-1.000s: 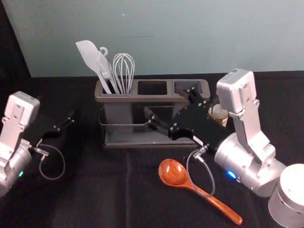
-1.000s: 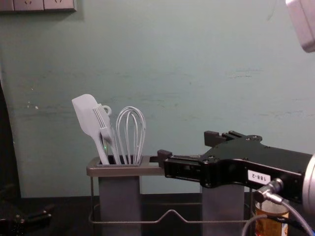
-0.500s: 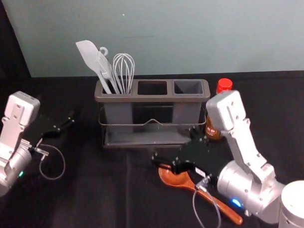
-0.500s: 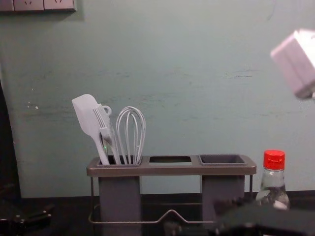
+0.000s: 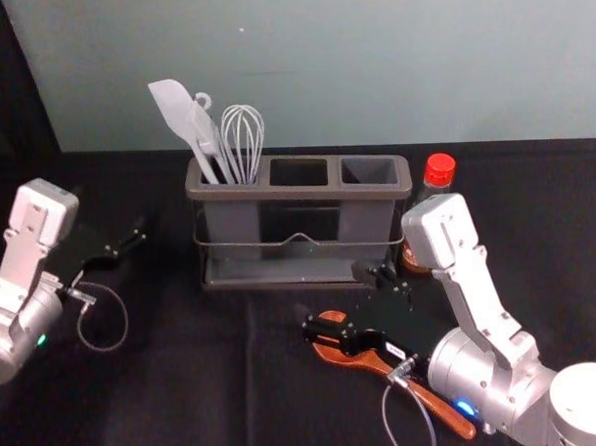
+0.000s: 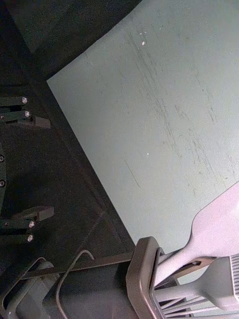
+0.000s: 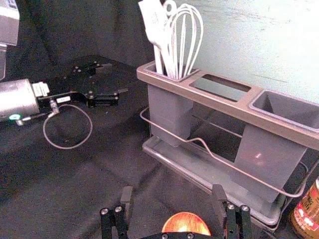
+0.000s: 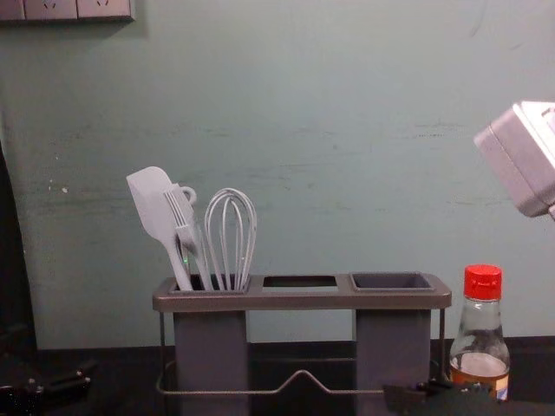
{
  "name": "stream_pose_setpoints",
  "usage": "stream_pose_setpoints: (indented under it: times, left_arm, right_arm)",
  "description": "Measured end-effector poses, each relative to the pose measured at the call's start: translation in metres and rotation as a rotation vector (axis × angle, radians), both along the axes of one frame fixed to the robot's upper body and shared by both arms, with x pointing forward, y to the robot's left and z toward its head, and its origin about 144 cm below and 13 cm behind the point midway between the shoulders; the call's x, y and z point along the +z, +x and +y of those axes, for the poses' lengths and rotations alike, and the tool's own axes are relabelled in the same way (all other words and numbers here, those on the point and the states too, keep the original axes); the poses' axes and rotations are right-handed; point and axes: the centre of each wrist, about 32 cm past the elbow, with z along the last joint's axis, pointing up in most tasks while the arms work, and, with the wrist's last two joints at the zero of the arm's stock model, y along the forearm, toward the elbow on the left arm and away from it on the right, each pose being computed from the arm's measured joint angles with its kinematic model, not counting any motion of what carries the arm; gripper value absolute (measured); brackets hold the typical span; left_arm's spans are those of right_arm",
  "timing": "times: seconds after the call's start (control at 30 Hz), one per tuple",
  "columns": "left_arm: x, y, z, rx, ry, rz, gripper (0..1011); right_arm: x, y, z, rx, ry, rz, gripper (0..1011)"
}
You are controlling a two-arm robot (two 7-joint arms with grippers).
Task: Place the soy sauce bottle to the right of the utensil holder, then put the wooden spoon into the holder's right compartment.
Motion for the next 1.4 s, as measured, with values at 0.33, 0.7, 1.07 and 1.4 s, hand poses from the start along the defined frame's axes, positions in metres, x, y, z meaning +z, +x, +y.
stream_pose_setpoints:
  times: [0.33,0.7,1.07,1.4]
  left_arm:
    - [0.0,0.0,0.0,0.0,0.0,0.0,1000]
    - [0.0,0.0,0.0,0.0,0.0,0.0,1000]
    - [0.0,0.0,0.0,0.0,0.0,0.0,1001]
    - [0.0,0.0,0.0,0.0,0.0,0.0,1000]
  right_arm:
    - [0.0,0.003,0.0,-0.003,-0.008,-0.001,1002]
    - [0.012,0.025,0.015,-0.038,-0.143,0.154,1002]
    - [0.016,0.048,0.026,-0.032,-0.251,0.297,1002]
    - [0.015,0.051,0.027,-0.03,-0.268,0.328,1002]
